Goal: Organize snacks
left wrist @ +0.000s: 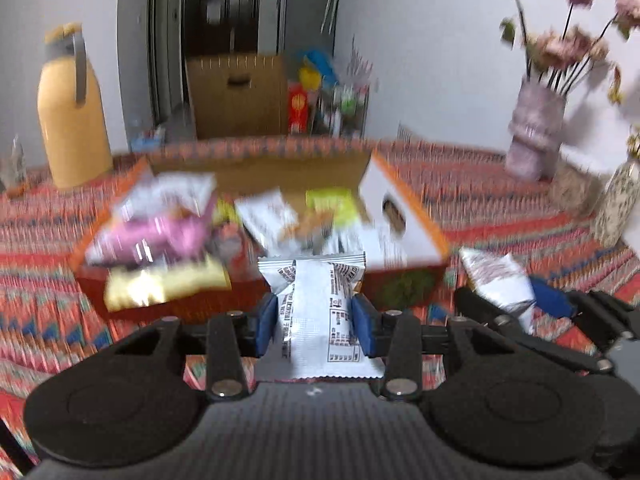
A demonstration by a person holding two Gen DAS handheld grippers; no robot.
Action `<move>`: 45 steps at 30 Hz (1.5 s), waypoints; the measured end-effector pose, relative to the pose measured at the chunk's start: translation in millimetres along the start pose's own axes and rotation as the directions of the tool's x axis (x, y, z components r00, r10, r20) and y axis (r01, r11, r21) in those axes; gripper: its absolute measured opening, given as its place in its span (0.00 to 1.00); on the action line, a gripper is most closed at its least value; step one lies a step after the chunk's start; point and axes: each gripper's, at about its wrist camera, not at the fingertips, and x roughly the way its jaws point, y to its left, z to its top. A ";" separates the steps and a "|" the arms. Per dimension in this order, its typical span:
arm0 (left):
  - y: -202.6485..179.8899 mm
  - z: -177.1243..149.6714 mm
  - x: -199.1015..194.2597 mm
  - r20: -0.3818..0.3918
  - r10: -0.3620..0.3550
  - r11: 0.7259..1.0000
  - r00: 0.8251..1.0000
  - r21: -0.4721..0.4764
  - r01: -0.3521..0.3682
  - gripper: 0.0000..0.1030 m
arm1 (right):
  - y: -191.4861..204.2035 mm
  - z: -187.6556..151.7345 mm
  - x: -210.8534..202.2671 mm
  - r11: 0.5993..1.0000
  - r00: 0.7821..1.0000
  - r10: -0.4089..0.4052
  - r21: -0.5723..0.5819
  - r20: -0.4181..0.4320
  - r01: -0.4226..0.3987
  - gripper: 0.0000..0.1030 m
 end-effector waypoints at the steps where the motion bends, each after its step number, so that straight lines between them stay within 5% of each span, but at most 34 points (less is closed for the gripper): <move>1: 2.7 7.2 -3.5 0.026 0.007 1.000 1.000 -0.004 -0.006 0.40 | 3.2 6.4 3.3 1.000 1.000 0.001 -0.009 0.003 -0.001 0.46; 8: 22.2 47.9 5.4 0.113 0.051 0.998 0.992 -0.034 -0.048 0.40 | 26.9 46.2 41.0 0.998 1.000 0.025 -0.053 0.008 -0.024 0.46; 20: 50.1 70.0 42.4 0.106 0.110 0.993 0.988 -0.054 -0.105 0.42 | 37.7 66.0 111.5 0.999 0.998 0.037 -0.016 -0.051 -0.038 0.47; 22: 53.0 70.2 44.1 0.104 0.112 0.993 0.988 -0.055 -0.107 0.46 | 37.7 64.7 115.8 0.999 0.997 0.045 -0.013 -0.060 -0.046 0.50; 26: 56.8 68.3 39.1 0.126 0.118 0.992 0.985 -0.066 -0.111 0.74 | 34.9 61.6 113.8 0.999 0.997 0.054 0.000 -0.059 -0.055 0.72; 30: 60.6 64.2 28.7 0.150 0.125 0.990 0.981 -0.078 -0.114 0.89 | 31.6 63.0 108.2 0.998 0.998 0.048 0.029 -0.049 -0.047 0.98; 32: 62.1 60.9 21.5 0.168 0.139 0.988 0.976 -0.085 -0.126 1.00 | 29.0 62.8 104.0 0.998 0.998 0.047 0.041 -0.050 -0.045 1.00; 45: 77.3 28.0 -41.7 0.215 0.112 0.992 0.970 -0.074 -0.098 1.00 | 30.7 47.4 44.5 0.999 0.999 0.021 0.050 -0.033 -0.020 1.00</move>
